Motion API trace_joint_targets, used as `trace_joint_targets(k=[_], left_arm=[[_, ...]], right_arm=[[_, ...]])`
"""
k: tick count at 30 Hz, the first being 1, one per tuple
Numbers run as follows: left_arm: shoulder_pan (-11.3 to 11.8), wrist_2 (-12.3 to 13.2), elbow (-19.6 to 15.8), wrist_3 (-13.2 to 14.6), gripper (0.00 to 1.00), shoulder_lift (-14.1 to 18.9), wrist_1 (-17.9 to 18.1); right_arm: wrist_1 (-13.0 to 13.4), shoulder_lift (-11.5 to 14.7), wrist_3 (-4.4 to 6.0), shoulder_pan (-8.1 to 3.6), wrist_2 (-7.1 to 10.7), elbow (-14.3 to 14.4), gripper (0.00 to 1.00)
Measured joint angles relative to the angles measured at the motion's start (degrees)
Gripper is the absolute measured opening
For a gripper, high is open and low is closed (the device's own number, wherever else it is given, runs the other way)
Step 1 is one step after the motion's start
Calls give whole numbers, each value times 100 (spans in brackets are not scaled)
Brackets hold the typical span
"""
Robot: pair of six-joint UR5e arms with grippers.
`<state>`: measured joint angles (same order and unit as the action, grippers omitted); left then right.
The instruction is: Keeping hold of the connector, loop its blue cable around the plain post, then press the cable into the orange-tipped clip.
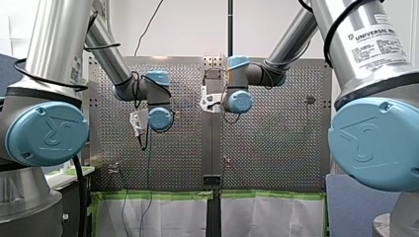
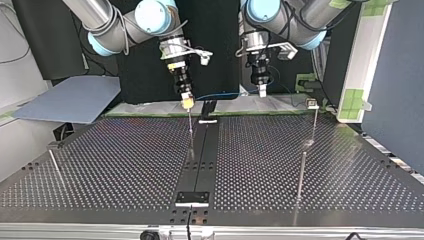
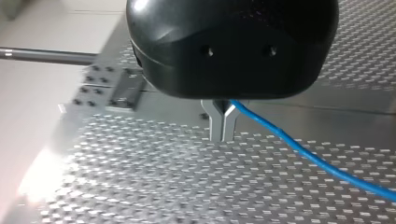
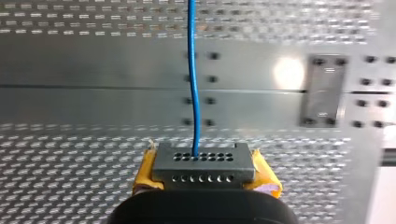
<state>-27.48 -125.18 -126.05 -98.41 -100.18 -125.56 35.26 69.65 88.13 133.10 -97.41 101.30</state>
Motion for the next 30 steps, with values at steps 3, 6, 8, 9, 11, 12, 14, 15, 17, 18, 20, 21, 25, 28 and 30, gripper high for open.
trace_joint_targets(k=[3, 6, 8, 9, 11, 12, 14, 15, 17, 18, 20, 21, 25, 28, 30], left_arm=[[23, -53, 136, -30, 1, 175, -175], [51, -79, 234, -73, 1, 339, -339], [73, -88, 282, -99, 1, 445, -446], [84, -91, 297, -108, 1, 492, -491], [113, -108, 333, -127, 1, 601, -604], [126, -123, 352, -133, 1, 651, -651], [157, -169, 408, -142, 1, 769, -771], [168, -186, 431, -145, 1, 820, -821], [196, -220, 486, -145, 1, 932, -934], [213, -234, 516, -142, 1, 977, -979], [253, -258, 610, -123, 1, 1093, -1094], [268, -266, 656, -115, 1, 1145, -1147], [342, -287, 875, -81, 1, 1372, -1372], [398, -290, 1025, -48, 1, 1523, -1524], [428, -291, 1122, -24, 1, 1619, -1619]], right_arm=[[-162, 103, -17, -47, 94, -162, 0], [-332, 132, -33, -87, 197, -332, 0], [-439, 138, -37, -112, 253, -439, 0], [-512, 140, -40, -128, 287, -512, 0], [-616, 140, -40, -152, 329, -605, 0], [-684, 140, -40, -168, 350, -661, 0], [-782, 140, -43, -188, 378, -729, 0], [-843, 140, -43, -201, 404, -771, 0], [-941, 138, -42, -220, 452, -831, 0], [-1008, 137, -42, -232, 491, -869, 0], [-1118, 135, -41, -251, 549, -932, 0], [-1192, 135, -41, -261, 587, -977, 0], [-1385, 128, -40, -285, 720, -1152, 0], [-1484, 120, -35, -298, 803, -1308, 0], [-1522, 119, -25, -307, 847, -1394, 0]])
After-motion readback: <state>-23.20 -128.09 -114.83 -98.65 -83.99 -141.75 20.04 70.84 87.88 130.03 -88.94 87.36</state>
